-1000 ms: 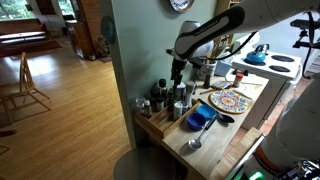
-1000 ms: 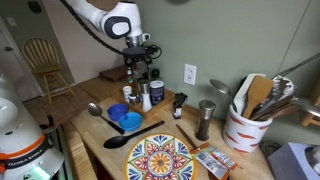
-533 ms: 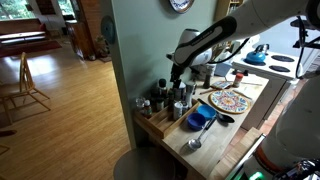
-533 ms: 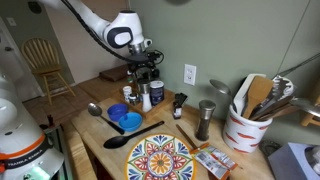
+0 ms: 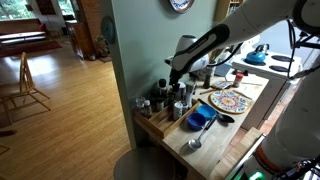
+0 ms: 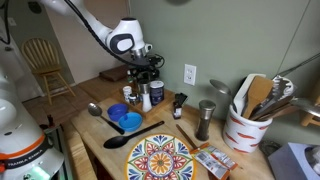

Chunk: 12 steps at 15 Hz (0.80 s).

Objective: Lift the spice shaker with the green lid and put it on the table

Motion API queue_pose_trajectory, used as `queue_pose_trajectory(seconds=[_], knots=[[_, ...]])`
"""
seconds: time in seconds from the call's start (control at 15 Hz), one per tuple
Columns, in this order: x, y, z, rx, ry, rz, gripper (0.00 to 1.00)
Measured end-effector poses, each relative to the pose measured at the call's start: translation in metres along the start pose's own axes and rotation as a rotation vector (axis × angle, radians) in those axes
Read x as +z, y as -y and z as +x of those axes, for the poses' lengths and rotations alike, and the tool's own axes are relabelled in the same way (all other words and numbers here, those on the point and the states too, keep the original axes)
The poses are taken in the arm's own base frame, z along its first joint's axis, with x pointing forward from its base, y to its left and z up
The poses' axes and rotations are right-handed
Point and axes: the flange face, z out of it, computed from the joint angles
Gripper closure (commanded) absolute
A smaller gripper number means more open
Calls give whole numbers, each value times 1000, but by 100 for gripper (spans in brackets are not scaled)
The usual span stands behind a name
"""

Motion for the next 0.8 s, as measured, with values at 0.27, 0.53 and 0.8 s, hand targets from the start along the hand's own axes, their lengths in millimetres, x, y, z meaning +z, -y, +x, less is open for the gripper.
queue_pose_trajectory(seconds=[0.27,0.53,0.8], knots=[[13,-1,-1,-44,29,-21,0],[23,-3,-4,-64,47,-28,32],[29,-3,-4,-75,57,-23,58]])
